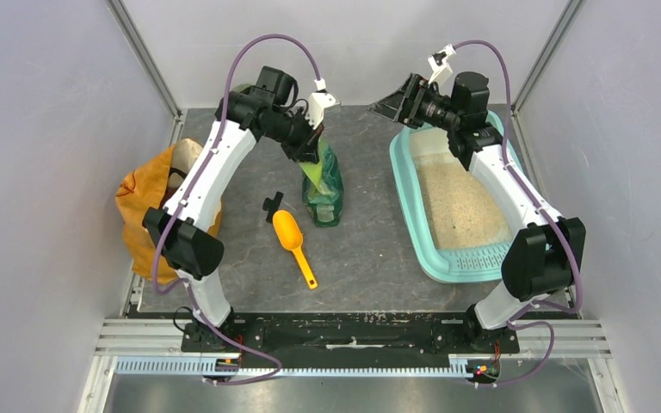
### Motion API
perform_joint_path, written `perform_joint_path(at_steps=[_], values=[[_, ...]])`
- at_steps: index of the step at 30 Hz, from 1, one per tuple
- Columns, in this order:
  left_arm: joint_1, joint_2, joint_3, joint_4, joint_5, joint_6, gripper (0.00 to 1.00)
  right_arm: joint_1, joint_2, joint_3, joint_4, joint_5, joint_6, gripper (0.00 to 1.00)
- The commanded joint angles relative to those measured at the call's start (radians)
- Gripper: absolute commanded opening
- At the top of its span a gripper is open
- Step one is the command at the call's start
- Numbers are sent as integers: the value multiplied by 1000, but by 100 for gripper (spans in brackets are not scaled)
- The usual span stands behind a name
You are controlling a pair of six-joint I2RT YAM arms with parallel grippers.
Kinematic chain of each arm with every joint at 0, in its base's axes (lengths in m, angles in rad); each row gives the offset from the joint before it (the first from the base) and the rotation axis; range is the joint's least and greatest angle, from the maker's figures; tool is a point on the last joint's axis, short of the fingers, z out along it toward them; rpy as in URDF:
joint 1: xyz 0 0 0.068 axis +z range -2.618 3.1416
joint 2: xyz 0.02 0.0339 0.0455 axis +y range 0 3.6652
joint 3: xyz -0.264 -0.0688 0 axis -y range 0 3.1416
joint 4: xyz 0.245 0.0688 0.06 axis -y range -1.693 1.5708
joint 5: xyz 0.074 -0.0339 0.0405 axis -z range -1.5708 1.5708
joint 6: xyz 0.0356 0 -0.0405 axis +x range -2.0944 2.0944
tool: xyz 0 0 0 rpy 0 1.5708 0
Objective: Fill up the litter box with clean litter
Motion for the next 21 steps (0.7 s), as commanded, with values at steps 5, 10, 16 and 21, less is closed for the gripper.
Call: perform_joint_path(at_steps=[5,10,16,21], values=[[-25,-29,178,3,21,277,2,-15,-52,-9,-25,-21,-68,84],[-27,-78,157,26,75,421,2,-36,-58,-4,-58,-48,-87,86],[-25,-192,17,209,156,585,2,-51,-58,12,-101,-76,-153,87],[-22,-208,6,226,213,708,2,-55,-44,39,-165,-77,-225,88]])
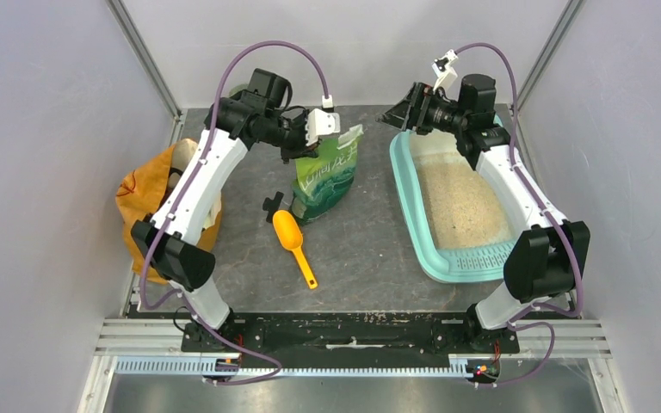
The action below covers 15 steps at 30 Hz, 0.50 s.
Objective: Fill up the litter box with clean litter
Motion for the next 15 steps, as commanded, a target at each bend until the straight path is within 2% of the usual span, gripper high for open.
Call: perform_joint_path(at_steps=[1,7,10,15], values=[[-5,-143,18,246,175,220,2,-3,-23,53,-64,-24,-103,87],[5,-281,-282,626,225,224,2,-3,-18,92,-182,-26,-233,85],[18,-304,-367,618,281,307,2,4,-1,112,-246,-34,-324,81],[26,-339,-495,649,284,352,2,36,85,212,-439,-7,-532,74]])
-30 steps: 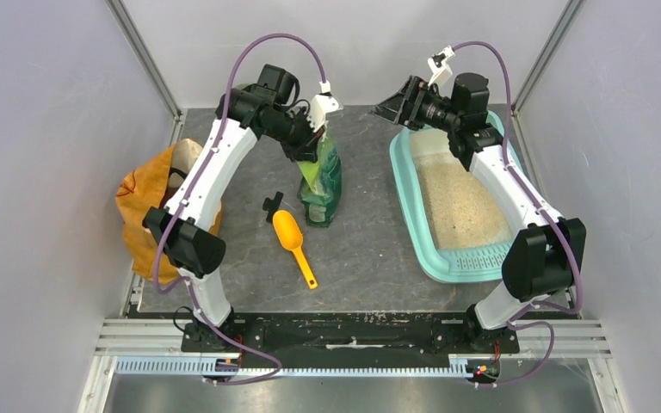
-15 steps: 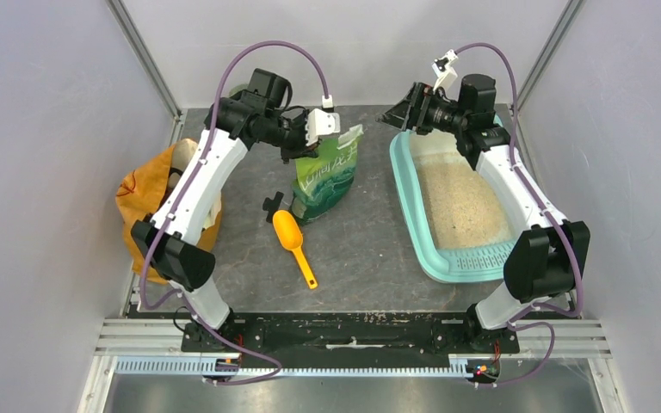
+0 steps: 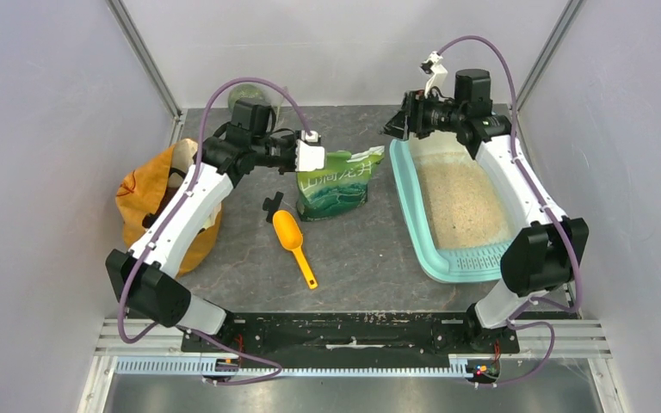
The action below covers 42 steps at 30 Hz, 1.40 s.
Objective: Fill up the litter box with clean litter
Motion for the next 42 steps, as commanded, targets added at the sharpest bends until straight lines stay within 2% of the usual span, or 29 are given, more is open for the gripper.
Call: perform_joint_path(at_steps=[1,5,8,10,13,29,32,37,39,40,41,42], values=[[1,-95,-63,231,132,127,2,38,72,121,-192,23,-273,73],[2,-135,-112,247,150,148,2,83,112,195,-273,86,-397,73],[2,-173,-155,332,140,95,2,117,137,239,-319,100,-478,72],[1,-187,-160,334,134,89,2,145,153,265,-355,115,-533,72],[2,-193,-166,334,126,83,2,169,169,279,-384,134,-602,67],[2,-205,-191,345,120,83,2,176,235,331,-546,191,-718,54],[2,-205,-196,345,118,85,2,177,244,340,-552,184,-715,46],[2,-202,-202,352,96,75,2,175,237,346,-607,90,-754,32],[2,-199,-208,380,66,23,2,176,235,337,-622,63,-761,19],[2,-199,-212,395,48,1,2,176,235,335,-632,52,-767,6],[1,-199,-222,423,21,-36,2,176,235,334,-638,46,-763,0],[2,-197,-228,445,-15,-62,2,176,234,334,-642,41,-756,0]])
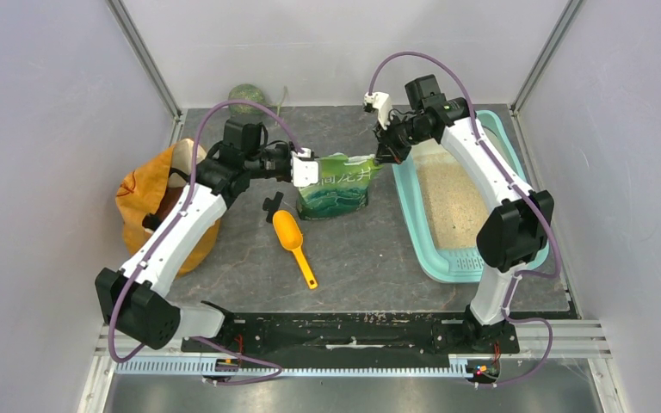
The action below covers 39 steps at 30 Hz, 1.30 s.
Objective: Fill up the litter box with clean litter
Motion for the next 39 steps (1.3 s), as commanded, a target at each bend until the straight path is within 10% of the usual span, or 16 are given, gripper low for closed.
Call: perform_joint_path(at_steps=[1,9,15,21,26,39], values=[[-6,-51,-5,234,-57,-133,2,6,-12,27,-46,-94,5,0],[-6,-30,-31,365,-370,-490,2,10,-195,-139,211,-61,245,0],[-5,-136,-216,408,-148,-421,2,52,-297,-316,357,4,260,0],[-5,-67,-85,142,-30,-381,28,67,-315,-348,389,55,259,0],[-4,25,36,-17,-24,-292,74,68,-330,-364,392,36,215,0],[-8,271,315,-329,-65,7,63,73,-340,-364,385,3,163,0]])
